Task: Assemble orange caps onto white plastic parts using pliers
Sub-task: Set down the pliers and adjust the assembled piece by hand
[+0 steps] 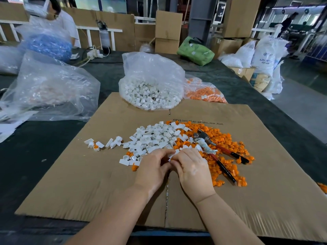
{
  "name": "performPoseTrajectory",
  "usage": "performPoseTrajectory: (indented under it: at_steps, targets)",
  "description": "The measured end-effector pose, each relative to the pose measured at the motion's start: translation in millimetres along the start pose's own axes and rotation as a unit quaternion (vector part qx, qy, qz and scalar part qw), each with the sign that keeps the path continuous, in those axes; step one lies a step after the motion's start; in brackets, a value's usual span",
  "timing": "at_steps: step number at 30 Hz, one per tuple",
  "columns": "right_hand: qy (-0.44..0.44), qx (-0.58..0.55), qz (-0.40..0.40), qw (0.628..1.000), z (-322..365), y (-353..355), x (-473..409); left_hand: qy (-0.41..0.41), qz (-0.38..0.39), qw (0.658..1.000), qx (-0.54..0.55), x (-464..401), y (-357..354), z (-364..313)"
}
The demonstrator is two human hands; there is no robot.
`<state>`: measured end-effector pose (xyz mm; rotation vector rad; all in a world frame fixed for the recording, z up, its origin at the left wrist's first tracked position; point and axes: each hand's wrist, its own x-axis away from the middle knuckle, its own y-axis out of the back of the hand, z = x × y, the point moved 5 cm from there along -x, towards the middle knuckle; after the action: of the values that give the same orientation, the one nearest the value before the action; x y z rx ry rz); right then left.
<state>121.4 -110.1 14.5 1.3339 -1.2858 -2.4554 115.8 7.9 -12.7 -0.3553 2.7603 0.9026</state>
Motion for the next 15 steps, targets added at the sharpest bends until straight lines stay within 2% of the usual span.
performPoseTrajectory:
  at_steps: [6, 15]
  targets:
    - [-0.015, 0.002, -0.008, 1.0, -2.7, -1.3, 1.1, -0.012, 0.009, 1.0, -0.02, 1.0, -2.4, -0.5]
    - [-0.019, -0.039, -0.006, 0.999, -3.4, 2.0, 1.4, 0.014, -0.001, 0.998, 0.055, -0.5, 2.0, 1.8]
